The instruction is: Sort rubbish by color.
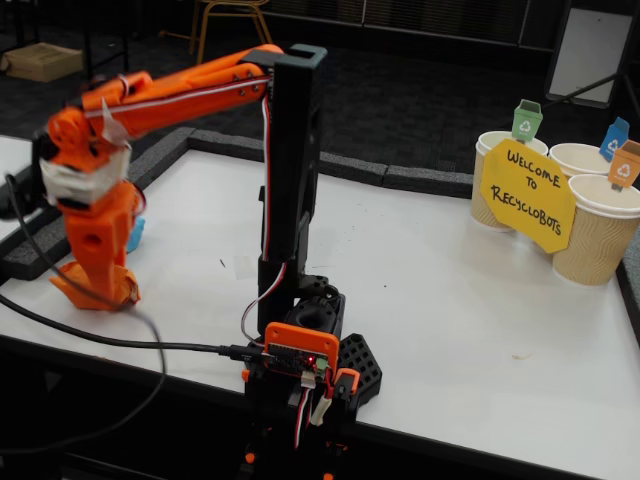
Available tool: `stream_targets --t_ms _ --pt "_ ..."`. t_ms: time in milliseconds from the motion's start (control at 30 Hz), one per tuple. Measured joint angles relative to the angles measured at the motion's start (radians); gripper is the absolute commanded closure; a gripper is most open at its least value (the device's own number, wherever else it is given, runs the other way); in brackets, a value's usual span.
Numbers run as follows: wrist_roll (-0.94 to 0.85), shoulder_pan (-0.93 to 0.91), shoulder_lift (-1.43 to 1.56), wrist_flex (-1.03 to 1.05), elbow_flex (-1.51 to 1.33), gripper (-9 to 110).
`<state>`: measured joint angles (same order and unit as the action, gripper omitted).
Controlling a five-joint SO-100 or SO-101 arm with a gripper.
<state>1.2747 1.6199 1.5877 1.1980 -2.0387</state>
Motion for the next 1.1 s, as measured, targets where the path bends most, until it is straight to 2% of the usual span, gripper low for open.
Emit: stream_targets --t_ms 100,200,300,500,767,1100 --pt "0.002 -0.014 -0.005 -0.092 -0.078 87" --pt "0.000 -0.020 -0.008 -0.132 -0.081 92" --pt "0.000 -0.020 -0.008 -0.147 -0.081 98" --pt "0.000 -0.043 -0.008 -0.149 -0.080 101" --pt "0.000 -0.080 -0.014 0.002 -0.020 101" --pt "0.000 -0.081 -0.015 0.288 0.304 101"
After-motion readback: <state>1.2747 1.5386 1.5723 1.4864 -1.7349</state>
